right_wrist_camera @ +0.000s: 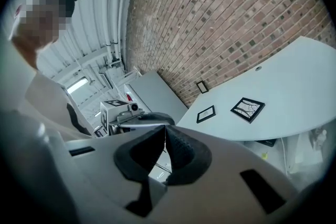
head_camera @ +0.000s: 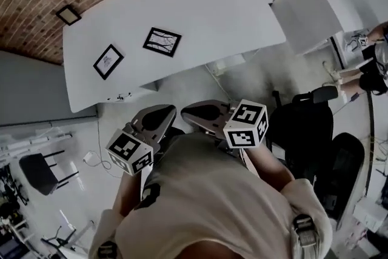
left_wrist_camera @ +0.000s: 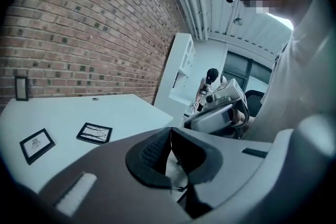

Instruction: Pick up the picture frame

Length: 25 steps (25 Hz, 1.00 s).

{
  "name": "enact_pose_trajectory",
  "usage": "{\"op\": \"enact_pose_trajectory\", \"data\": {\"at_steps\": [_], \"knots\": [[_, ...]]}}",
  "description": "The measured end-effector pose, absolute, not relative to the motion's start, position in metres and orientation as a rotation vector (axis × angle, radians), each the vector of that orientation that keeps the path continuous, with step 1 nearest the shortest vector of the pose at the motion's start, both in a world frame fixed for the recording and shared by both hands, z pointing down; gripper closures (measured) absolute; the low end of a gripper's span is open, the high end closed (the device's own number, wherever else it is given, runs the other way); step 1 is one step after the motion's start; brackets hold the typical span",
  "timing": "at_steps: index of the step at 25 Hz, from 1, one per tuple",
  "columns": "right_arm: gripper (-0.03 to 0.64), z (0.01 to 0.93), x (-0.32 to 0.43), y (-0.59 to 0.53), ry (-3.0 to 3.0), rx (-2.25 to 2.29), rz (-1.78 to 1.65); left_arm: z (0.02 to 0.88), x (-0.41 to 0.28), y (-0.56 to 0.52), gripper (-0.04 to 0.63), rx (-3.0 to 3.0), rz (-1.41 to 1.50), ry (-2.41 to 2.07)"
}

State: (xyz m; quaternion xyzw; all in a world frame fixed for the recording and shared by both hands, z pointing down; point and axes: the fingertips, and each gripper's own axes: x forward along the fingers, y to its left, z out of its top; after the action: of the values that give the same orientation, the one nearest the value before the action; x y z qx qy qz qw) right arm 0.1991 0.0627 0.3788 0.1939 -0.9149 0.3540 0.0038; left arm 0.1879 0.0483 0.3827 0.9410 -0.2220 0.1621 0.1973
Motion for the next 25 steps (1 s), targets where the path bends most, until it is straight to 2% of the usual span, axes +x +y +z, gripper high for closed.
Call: {"op": "enact_pose_trajectory", "data": {"at_steps": [11, 20, 25], "knots": [[0.612, 0.393, 0.104, 0.025, -2.739, 0.351, 1.119, 0.392, 0.069, 0.008, 0.591, 2.505, 0.371, -0.931], [0.612, 0.398, 0.038, -0.025, -2.628, 0.451, 1.174, 0.398, -0.089, -0.056, 0.591, 2.395, 0.320, -1.171], [0.612, 0.404, 0.005, -0.036, -2.568, 0.449, 1.139, 0.410, -0.151, -0.072, 0.591, 2.341, 0.306, -1.248]]}}
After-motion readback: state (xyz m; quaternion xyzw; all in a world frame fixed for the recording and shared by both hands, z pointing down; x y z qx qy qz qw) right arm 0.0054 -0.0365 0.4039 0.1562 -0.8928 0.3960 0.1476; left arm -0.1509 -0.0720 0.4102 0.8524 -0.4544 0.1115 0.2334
